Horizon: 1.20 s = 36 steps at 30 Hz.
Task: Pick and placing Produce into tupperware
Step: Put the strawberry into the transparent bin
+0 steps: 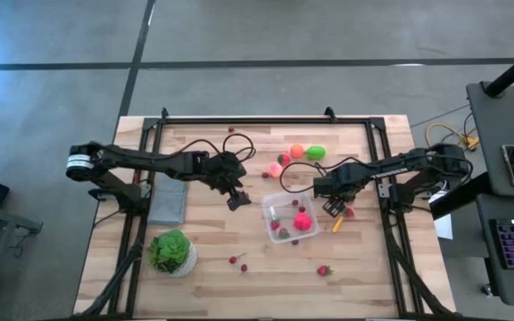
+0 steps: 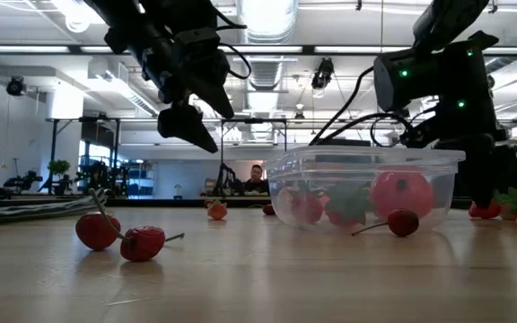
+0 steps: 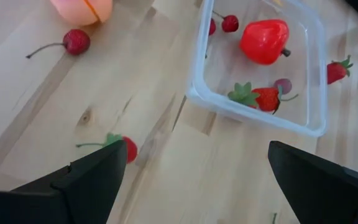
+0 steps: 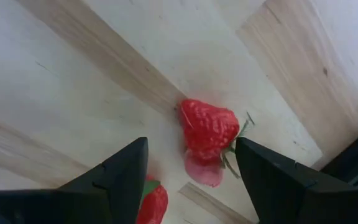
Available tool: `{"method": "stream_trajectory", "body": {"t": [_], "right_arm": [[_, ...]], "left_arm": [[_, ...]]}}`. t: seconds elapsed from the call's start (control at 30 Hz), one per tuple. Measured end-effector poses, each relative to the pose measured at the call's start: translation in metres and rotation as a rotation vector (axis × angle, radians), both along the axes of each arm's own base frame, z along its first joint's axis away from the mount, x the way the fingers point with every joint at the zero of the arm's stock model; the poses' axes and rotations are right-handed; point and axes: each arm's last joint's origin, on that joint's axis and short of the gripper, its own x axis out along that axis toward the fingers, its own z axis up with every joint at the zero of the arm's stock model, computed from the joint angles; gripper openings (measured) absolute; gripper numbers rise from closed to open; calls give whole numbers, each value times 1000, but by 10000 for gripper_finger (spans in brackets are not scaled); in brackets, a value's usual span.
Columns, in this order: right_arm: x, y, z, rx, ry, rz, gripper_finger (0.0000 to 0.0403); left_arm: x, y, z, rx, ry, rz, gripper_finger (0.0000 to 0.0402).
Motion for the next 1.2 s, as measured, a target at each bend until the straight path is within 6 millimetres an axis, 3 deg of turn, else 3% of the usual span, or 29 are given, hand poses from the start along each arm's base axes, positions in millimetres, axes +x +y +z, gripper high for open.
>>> {"method": "stream_trajectory", "body": {"t": [0.5,1.2], "right_arm": [[-14,0,-16,-4,32,5,224],[-6,-3,-16,-59,-32,35,140]], "left_arm": [[-3,4,-1,5,-26,12,375],[-1,6,0,14,-42,26,375]]}}
